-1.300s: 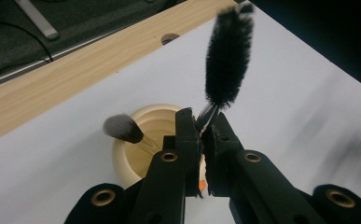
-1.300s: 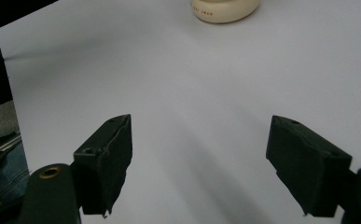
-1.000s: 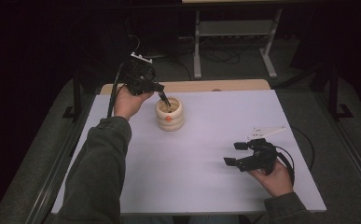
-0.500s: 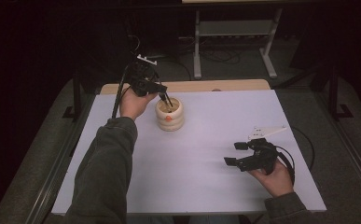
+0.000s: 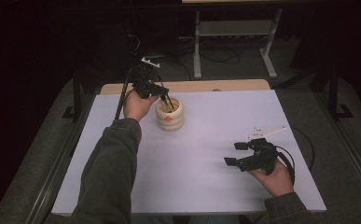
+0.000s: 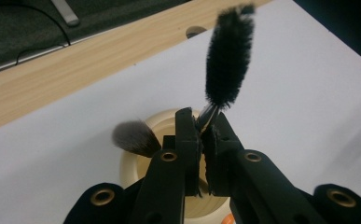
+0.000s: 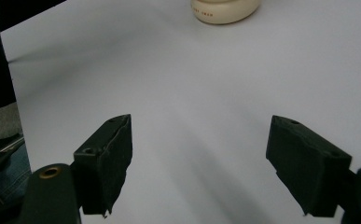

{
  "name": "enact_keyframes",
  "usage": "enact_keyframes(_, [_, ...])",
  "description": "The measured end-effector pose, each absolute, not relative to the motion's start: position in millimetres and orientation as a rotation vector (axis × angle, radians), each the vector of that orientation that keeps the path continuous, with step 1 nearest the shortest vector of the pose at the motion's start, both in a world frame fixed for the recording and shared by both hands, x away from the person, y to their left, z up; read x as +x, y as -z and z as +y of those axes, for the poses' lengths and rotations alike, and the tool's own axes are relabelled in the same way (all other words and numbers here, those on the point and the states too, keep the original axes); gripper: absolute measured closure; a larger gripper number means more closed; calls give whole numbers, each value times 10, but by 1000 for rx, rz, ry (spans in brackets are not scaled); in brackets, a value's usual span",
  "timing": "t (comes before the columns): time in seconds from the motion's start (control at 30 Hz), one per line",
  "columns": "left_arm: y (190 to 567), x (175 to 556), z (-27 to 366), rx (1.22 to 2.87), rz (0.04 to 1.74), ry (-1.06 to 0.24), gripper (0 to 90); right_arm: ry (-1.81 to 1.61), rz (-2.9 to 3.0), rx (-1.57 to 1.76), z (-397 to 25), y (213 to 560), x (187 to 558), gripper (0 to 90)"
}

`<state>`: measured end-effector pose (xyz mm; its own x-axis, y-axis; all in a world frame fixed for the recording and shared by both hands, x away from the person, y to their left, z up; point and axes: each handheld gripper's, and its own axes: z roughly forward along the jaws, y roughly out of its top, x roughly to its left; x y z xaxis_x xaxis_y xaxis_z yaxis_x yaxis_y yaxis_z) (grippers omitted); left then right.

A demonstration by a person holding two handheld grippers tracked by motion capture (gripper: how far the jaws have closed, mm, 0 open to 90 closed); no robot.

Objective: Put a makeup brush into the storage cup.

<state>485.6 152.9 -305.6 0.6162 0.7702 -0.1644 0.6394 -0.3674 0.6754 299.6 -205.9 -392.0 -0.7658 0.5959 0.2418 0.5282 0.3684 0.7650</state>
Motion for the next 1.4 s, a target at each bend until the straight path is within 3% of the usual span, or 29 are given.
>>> enact_keyframes(0.9, [3239,4828,1436,2206,1103,-263,840,-1380,2529,1049,-2088,3915,3003,219])
enact_keyframes(1.0, [3237,4795,1425,2231,1108,-343,730,-1380,2524,1052,-2094,3912,3000,219])
enact_keyframes(1.1, [3244,4776,1493,2202,1121,-327,673,-1368,2528,1046,-2075,3915,2998,219])
enact_keyframes(1.4, [3231,4696,1669,2184,1123,-307,619,-1360,2525,1060,-2096,3934,3011,218])
